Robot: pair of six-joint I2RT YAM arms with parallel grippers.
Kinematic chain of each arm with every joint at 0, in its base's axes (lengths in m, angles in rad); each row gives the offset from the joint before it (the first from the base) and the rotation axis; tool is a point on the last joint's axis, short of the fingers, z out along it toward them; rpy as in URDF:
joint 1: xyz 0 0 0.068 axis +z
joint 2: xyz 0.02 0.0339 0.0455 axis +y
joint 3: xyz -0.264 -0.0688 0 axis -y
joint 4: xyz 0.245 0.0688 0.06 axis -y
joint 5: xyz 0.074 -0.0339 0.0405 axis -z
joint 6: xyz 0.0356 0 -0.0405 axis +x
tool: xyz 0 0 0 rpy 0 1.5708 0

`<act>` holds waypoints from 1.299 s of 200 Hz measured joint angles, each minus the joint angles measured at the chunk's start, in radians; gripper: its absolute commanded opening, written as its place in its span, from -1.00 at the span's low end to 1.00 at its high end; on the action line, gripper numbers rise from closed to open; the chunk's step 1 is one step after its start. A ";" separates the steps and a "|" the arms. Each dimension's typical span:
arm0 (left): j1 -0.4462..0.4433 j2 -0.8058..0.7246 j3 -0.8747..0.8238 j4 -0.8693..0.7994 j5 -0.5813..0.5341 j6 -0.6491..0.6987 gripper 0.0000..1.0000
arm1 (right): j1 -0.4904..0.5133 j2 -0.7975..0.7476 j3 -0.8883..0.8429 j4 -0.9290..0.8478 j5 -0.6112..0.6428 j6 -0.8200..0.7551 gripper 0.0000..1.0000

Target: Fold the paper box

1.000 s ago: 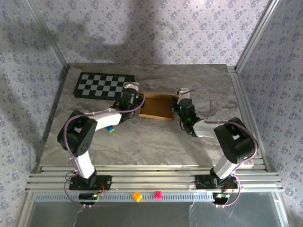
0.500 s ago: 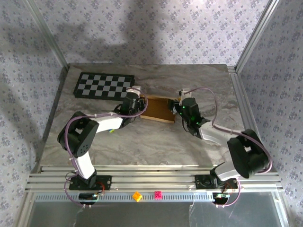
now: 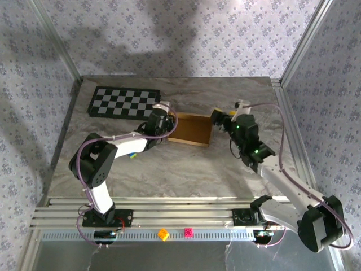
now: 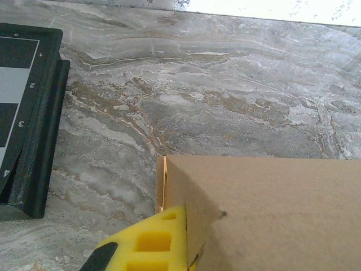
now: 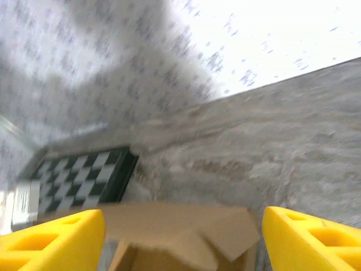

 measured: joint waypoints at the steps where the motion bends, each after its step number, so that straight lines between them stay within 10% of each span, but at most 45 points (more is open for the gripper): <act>1: 0.000 0.000 0.001 -0.001 0.000 0.000 -1.00 | -0.003 0.000 0.003 -0.002 0.001 0.003 0.52; 56: 0.019 0.000 0.056 -0.097 0.042 0.002 -1.00 | -0.240 0.278 0.377 -0.352 -0.119 0.306 0.34; 119: 0.019 0.000 0.108 -0.184 0.075 -0.021 -1.00 | -0.269 0.691 0.665 -0.640 -0.379 0.573 0.29; 260: 0.019 0.000 0.162 -0.283 0.102 -0.062 -1.00 | -0.227 0.749 0.631 -0.691 -0.593 0.808 0.25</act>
